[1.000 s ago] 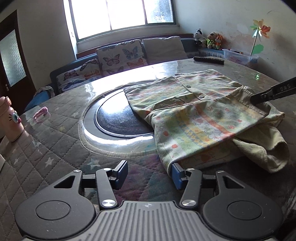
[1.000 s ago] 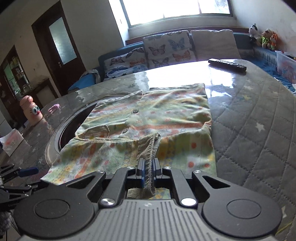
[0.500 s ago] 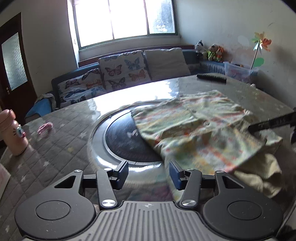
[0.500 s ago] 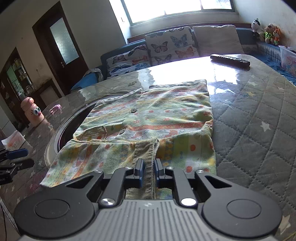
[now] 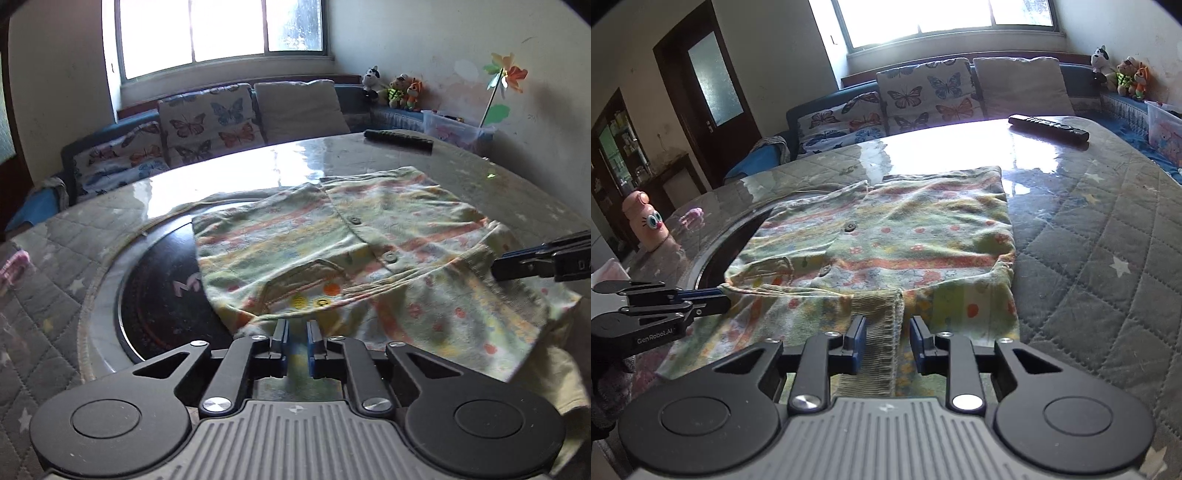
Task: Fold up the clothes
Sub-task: 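Lay the held sleeve across the shirt front and open the right gripper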
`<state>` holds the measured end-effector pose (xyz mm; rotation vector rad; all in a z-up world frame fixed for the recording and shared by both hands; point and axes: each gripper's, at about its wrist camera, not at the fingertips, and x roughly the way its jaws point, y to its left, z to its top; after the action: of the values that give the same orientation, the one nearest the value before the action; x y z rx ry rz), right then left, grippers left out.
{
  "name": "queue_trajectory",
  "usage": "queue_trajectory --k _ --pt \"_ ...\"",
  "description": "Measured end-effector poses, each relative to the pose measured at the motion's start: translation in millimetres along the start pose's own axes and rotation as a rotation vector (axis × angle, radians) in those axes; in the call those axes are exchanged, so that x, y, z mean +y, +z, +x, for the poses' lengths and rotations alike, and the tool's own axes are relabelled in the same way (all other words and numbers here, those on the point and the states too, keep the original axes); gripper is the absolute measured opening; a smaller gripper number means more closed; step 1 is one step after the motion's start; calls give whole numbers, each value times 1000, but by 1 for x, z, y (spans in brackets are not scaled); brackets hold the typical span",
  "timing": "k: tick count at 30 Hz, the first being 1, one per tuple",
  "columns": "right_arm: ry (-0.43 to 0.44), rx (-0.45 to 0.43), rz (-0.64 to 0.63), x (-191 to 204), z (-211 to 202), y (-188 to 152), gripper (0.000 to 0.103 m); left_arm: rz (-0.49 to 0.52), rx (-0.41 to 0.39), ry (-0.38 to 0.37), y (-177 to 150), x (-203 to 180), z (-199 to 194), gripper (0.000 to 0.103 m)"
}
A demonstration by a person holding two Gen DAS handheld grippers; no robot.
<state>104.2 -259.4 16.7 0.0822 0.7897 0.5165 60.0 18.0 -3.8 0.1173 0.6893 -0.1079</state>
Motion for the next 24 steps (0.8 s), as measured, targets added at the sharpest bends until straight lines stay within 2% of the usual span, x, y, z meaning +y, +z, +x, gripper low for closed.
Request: queue_trajectory --k 1,3,10,14,16,21,24 --pt "8 6 3 0 3 0 22 2 3 14 -1 1 1 10" --pt "18 3 -7 4 4 1 7 -13 9 20 -3 4 3 8" --pt "32 -130 -32 16 -19 18 7 -25 -3 67 -5 6 5 4" --pt "11 -43 26 2 2 12 7 -19 -9 74 -6 6 6 4" --pt "-7 -19 14 0 8 4 9 -4 -12 81 -7 5 5 4" --pt "-16 -59 -45 4 -10 3 12 5 -12 82 -3 4 -3 6" --pt "29 -70 -127 15 -20 6 12 9 -36 15 2 -4 -16 7"
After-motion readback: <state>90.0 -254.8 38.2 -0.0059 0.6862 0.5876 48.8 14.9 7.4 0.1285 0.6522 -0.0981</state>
